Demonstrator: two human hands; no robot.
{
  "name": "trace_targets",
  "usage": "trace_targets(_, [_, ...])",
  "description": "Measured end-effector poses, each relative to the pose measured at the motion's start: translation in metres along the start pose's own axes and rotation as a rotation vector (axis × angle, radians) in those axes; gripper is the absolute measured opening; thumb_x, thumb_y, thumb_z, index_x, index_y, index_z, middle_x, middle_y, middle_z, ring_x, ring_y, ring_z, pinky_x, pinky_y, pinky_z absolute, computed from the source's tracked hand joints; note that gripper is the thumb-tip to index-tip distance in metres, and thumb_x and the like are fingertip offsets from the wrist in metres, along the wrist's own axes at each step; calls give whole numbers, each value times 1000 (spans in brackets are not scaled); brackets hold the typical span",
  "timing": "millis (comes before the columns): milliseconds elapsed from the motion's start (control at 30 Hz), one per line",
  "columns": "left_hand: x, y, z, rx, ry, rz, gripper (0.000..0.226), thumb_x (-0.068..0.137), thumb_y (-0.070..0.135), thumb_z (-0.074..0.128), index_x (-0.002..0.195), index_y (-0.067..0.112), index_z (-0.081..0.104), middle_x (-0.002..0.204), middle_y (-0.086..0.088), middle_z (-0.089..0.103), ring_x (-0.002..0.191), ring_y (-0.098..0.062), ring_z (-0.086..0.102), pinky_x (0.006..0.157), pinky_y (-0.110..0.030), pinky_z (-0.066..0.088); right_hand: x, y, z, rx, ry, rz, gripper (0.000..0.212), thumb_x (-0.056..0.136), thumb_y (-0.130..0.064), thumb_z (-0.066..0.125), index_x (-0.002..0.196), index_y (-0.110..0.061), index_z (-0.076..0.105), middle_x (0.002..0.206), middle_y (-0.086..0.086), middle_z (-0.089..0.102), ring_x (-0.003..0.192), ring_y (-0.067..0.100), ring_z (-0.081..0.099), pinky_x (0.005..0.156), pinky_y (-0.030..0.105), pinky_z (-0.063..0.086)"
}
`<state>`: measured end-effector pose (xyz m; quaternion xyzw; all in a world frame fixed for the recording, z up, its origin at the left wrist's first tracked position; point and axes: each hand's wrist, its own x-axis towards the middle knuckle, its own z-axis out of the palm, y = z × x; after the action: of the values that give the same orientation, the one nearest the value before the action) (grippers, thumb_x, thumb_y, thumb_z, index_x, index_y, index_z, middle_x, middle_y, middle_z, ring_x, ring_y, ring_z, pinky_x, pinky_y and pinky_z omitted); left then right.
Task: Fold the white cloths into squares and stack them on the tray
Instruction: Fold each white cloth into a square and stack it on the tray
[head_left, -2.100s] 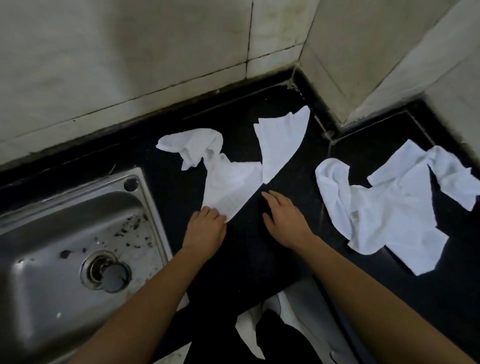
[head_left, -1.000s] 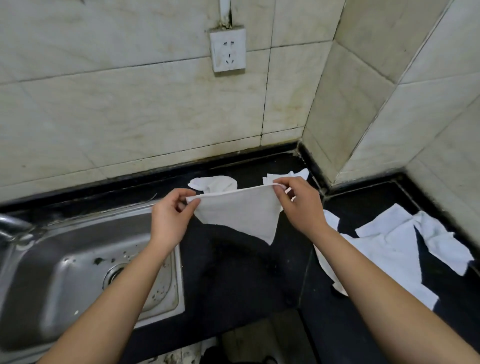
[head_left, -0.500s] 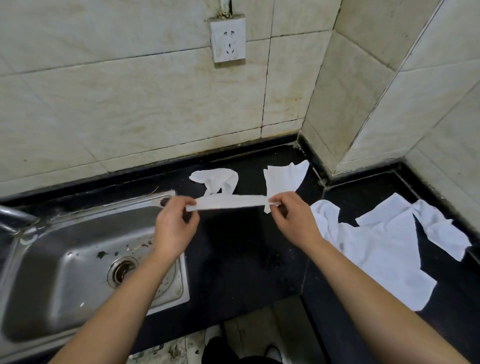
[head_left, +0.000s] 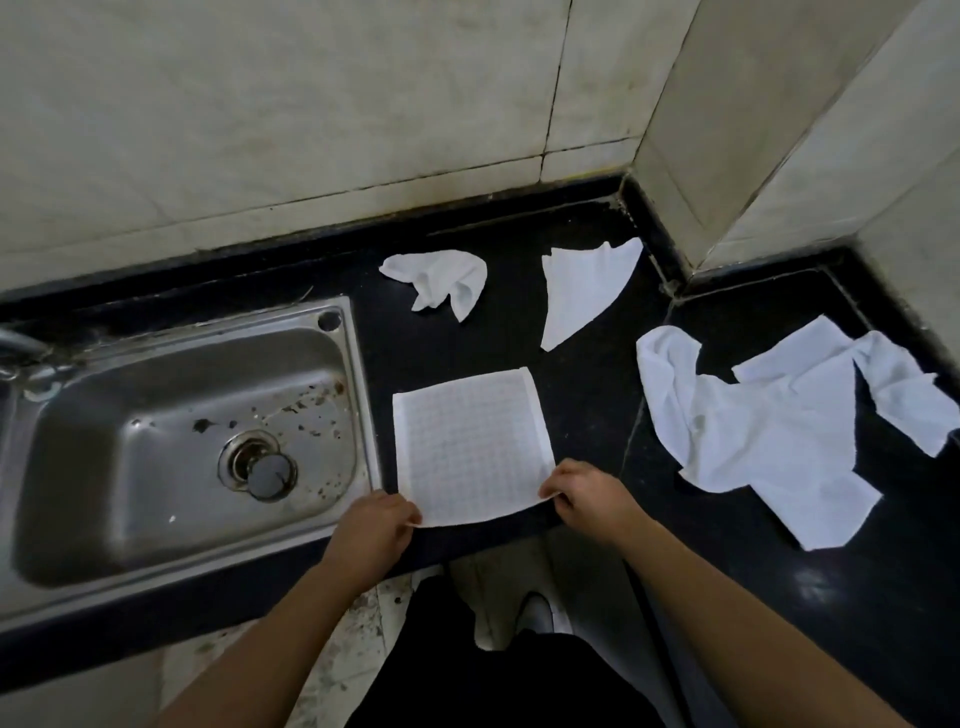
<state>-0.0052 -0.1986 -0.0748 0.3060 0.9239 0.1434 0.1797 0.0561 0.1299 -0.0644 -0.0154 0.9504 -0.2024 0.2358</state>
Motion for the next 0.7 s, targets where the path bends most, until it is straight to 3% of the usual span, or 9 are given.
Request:
trace_targets(100, [8,1,-9,-106,6,-135,15,89,16,64,100,23,73,95,7,71,90,-16,63,74,-29,50,8,4,-9,140,-2,51,26,94,-20,60,117,-26,71,116,-3,64,104,14,62,93,31,51])
trace_targets(233, [32,-4,-26,-427,103,-409,12,91,19,67,102,23,65,86,6,66,78,-16,63,65,-24,49,32,3,-26,587,178,285,28,88,-20,74,115,-23,71,99,-4,69,91,10,66,87,20,49])
trace_targets(300, [49,-7,-32,-641,200,-560,12,89,16,70,98,19,63,83,2,64,79,-17,62,64,-19,44,51,2,-33,778,241,364,24,85,-21,78,109,-24,72,95,-3,70,90,11,66,88,21,51])
trace_targets(433, [79,-11,-43,-962,390,-715,9,91,16,69,98,10,66,91,-5,68,84,-17,63,72,-26,49,85,-2,-43,996,332,439,20,85,-24,78,105,-23,75,98,-2,74,94,13,69,89,27,54])
trace_targets(533, [99,-19,-43,-973,420,-750,8,92,18,68,98,14,66,93,-2,68,87,-17,64,78,-30,52,106,-7,-47,1024,371,496,17,89,-24,74,105,-23,75,98,-3,73,94,12,69,84,26,54])
trace_targets(700, [121,-31,-40,-727,417,-709,4,93,24,65,95,21,63,86,6,64,85,-15,62,77,-29,47,130,-10,-51,917,433,508,16,90,-26,71,106,-25,72,88,-8,69,82,4,63,77,16,47])
